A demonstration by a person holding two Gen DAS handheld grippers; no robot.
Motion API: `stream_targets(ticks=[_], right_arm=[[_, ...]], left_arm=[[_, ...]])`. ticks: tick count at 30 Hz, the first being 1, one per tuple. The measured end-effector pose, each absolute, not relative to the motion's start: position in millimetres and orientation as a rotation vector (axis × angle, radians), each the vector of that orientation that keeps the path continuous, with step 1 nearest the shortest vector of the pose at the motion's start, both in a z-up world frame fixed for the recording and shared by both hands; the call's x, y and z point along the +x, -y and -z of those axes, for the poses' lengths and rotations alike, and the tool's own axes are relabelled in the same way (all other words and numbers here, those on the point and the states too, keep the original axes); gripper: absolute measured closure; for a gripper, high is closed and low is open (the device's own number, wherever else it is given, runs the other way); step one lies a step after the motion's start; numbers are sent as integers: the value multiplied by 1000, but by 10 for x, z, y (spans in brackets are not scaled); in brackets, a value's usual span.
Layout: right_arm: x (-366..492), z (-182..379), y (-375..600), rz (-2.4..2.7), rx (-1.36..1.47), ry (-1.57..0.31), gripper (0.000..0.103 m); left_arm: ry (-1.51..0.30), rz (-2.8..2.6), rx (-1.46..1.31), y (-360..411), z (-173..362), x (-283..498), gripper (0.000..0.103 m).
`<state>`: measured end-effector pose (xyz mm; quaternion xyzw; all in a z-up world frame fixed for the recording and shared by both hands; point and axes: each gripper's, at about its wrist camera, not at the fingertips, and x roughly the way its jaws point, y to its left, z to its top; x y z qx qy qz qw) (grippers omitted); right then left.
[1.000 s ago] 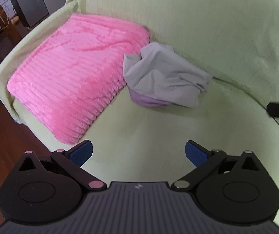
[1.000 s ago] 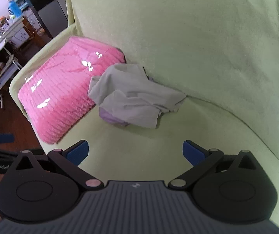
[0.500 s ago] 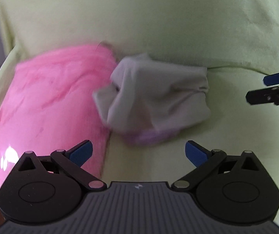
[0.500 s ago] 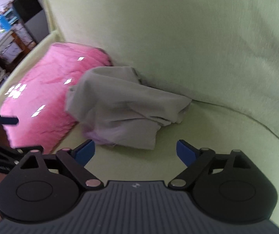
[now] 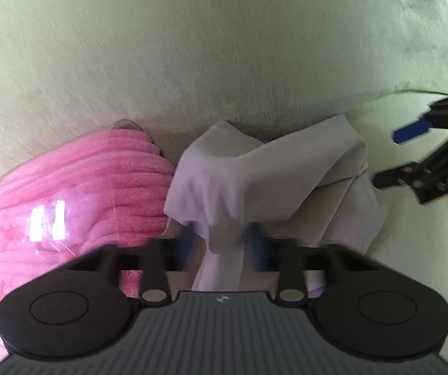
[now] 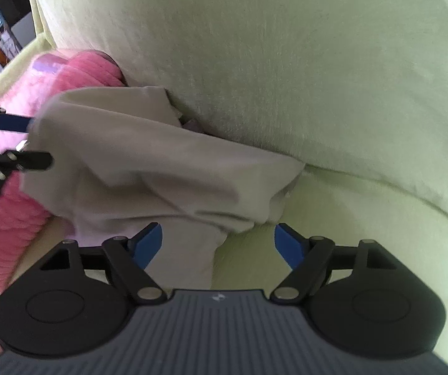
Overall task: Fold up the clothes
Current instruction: 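Grasp the beige tank top with the left gripper while the right gripper grasps another edge, then lift the tank top with both grippers and pull it apart to spread it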
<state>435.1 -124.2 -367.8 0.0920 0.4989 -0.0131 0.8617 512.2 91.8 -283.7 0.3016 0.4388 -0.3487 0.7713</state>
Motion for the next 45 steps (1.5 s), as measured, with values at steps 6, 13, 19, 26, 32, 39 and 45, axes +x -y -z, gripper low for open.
stream_targets(ticks=[6, 13, 19, 26, 32, 39, 45], right_arm=[[4566, 3871, 1283, 3, 157, -1023, 57], [4401, 3653, 1250, -13, 129, -981, 103], [3800, 2966, 1323, 27, 164, -888, 103], [2826, 2132, 1404, 160, 219, -795, 103], [1804, 1802, 1667, 341, 285, -811, 103], [562, 1801, 2103, 484, 341, -858, 103], [-601, 2204, 2695, 505, 428, -882, 103]], left_arm=[[-922, 769, 685, -937, 2854, 5063, 97], [-892, 766, 646, -970, 2748, 4992, 99], [-824, 801, 580, -995, 2364, 4722, 99], [-786, 934, 526, -926, 1879, 4083, 99], [-792, 1099, 506, -589, 1770, 3349, 99], [-778, 1263, 534, 147, 1950, 2256, 100], [-779, 1282, 599, 781, 2321, 1086, 100]])
